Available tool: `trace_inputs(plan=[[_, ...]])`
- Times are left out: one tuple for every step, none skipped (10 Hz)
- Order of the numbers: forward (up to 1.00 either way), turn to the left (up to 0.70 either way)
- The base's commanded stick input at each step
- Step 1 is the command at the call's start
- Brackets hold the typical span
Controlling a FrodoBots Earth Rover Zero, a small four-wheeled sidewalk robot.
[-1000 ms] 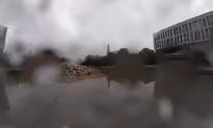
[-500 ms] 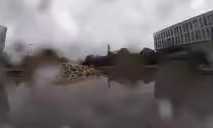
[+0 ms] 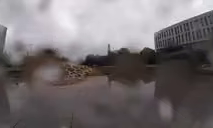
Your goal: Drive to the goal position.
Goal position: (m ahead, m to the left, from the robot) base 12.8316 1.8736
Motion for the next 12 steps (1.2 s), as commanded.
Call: trace_inputs(plan=[[1.0,0.0],[1.0,0.0],[1.0,0.0],[1.0,0.0],[1.0,0.0],[1.0,0.0],[1.0,0.0],[1.0,0.0],[1.0,0.0],[1.0,0.0],[1.0,0.0],[1.0,0.0]])
